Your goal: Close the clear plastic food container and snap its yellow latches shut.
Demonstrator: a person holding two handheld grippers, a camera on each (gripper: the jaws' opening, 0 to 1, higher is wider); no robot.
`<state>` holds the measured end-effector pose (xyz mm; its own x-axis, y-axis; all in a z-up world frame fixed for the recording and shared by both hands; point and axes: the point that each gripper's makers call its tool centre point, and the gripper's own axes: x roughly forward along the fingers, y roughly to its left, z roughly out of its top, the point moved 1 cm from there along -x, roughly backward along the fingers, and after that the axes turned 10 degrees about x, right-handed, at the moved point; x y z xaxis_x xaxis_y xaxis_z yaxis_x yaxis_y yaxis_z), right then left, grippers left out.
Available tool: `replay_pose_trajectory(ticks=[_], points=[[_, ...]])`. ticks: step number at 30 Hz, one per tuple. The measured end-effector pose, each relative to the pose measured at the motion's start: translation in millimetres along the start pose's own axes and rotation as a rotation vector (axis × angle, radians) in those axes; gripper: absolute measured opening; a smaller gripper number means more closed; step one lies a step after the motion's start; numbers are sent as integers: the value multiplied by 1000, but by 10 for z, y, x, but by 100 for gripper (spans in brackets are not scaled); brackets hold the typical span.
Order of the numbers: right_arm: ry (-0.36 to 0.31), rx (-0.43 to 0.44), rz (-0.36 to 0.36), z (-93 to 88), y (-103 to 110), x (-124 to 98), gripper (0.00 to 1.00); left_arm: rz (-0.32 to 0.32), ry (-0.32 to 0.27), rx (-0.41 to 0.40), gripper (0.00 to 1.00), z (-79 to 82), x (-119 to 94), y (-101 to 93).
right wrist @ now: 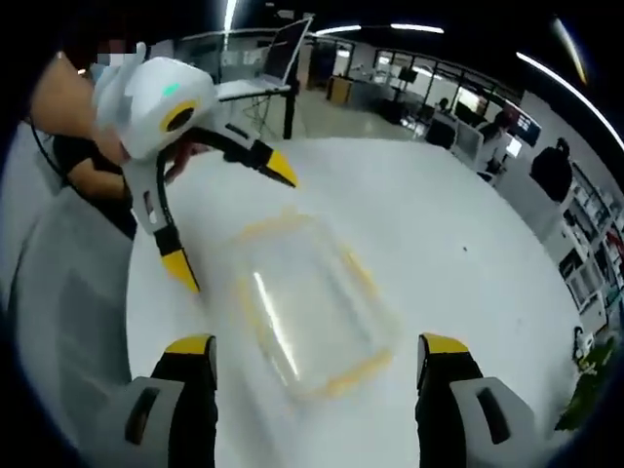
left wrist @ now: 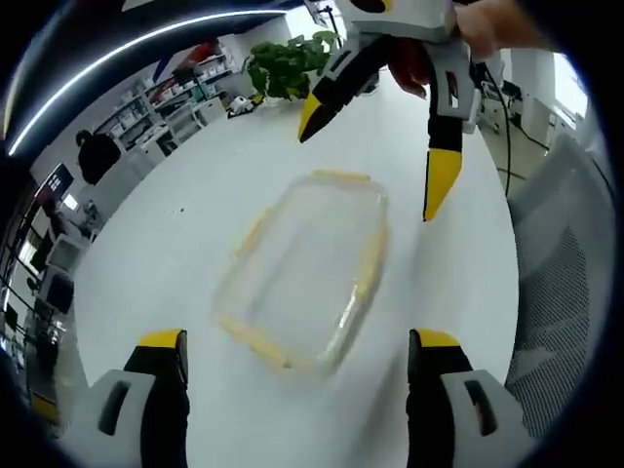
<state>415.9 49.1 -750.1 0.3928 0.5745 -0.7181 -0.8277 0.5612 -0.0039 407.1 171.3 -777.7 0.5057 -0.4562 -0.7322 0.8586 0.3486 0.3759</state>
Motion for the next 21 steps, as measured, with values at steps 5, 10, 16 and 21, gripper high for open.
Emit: replay_pose_trajectory(ticks=[5,10,16,21], points=[[-28,33,-15,-36,31,-53,85,14,-17,-28,96,-60,-63,-77],[-70,60,-43,-40,40,-134,84,36,-47,-52,97,-82,-142,-170],[-113,76,-70,-85,67,-207,84,37,-77,-81,97,-120,-219,-290],[-138,96,-85,-152,116,-265,84,49,-117,-118,97,-107,-299,-352]])
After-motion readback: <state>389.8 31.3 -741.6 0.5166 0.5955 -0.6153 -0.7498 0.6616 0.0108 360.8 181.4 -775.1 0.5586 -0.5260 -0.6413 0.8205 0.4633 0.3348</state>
